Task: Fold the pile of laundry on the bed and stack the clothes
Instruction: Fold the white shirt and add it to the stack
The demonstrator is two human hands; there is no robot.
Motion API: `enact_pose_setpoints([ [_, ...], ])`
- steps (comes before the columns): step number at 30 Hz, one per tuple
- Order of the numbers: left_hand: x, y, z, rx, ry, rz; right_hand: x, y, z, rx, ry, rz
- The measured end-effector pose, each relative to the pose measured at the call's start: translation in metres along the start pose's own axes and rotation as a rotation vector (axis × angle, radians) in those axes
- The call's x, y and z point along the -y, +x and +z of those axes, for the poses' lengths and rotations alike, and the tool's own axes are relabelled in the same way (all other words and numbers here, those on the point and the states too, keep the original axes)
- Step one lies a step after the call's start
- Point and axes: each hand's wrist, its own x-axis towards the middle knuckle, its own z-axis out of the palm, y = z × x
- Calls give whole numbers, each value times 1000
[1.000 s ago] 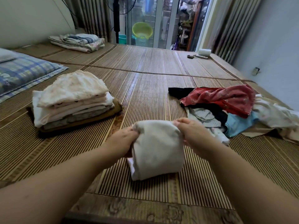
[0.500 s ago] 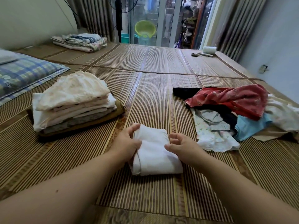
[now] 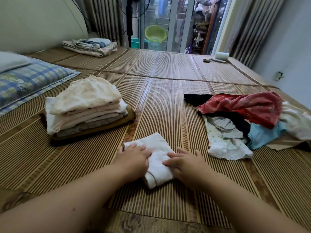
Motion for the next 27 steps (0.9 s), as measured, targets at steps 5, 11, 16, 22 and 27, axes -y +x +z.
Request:
enact_pose_setpoints([
  [5, -14, -23, -7, -57, 42, 45, -17, -1, -5, -139, -18, 205],
  [11, 5, -21, 2, -76, -121, -268, -14, -4, -9, -154, 482, 564],
  [16, 1, -10, -1, -75, -529, -317, 7, -7, -7, -44, 616, 572],
  [22, 2, -10, -8, 25, -763, -251, 18, -12, 1, -35, 922, 469],
  [27, 13, -17, -22, 178, -965, -193, 18, -18, 2, -31, 887, 344],
])
